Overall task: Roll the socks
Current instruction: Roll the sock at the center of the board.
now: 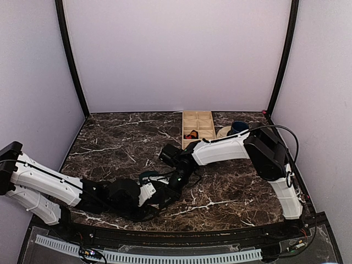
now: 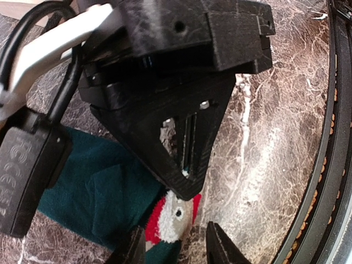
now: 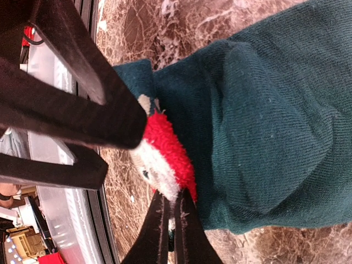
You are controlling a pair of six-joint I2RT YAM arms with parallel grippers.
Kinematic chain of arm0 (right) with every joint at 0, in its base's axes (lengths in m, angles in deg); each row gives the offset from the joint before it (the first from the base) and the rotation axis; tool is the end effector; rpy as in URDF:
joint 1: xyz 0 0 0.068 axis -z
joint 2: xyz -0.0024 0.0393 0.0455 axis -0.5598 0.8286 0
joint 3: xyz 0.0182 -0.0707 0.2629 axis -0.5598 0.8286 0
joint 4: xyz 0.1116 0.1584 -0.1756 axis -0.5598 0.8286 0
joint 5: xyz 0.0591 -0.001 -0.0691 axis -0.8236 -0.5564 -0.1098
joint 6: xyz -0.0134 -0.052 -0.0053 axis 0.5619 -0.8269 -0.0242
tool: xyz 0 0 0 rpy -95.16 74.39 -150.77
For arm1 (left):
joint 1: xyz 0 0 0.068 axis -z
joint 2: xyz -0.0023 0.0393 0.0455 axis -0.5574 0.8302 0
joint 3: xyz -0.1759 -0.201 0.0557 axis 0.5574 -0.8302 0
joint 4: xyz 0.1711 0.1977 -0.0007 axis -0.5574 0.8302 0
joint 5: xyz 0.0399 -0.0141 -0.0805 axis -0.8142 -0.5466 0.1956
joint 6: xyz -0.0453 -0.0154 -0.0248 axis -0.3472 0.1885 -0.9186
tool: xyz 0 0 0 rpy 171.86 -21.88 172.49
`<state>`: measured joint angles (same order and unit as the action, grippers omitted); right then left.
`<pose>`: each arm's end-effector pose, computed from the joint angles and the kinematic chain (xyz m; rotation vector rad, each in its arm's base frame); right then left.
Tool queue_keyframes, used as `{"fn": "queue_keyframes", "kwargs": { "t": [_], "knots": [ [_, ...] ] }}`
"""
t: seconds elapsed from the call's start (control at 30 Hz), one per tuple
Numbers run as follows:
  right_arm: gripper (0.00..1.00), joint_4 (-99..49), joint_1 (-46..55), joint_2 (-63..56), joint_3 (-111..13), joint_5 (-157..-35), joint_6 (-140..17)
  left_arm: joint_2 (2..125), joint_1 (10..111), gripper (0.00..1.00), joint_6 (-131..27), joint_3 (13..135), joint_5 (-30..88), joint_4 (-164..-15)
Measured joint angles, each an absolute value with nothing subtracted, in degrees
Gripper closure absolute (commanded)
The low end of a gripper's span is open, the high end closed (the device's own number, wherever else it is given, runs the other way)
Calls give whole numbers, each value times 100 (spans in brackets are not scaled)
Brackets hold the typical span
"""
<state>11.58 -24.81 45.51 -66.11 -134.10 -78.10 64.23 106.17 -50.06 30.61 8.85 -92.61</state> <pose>0.2099 0.3964 0.1191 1.7056 -2.2123 -1.2200 0.0822 -0.2343 0.1567 1.1351 2.0483 -0.4940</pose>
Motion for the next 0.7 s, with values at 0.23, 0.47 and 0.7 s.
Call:
{"fn": "queue_keyframes", "kwargs": {
  "t": [0.23, 0.47, 0.7],
  "knots": [
    [100, 1226, -2481, 4553, -6628, -13412, -7851, 6720, 10617, 58, -4859, 3182, 901, -9228],
    [100, 1333, -2481, 4555, -6642, -13427, -7889, 6893, 10617, 57, -4798, 3212, 835, -9143],
    [100, 1372, -2481, 4555, -6642, -13447, -7932, 7089, 10617, 66, -4735, 3372, 809, -9110]
  ]
}}
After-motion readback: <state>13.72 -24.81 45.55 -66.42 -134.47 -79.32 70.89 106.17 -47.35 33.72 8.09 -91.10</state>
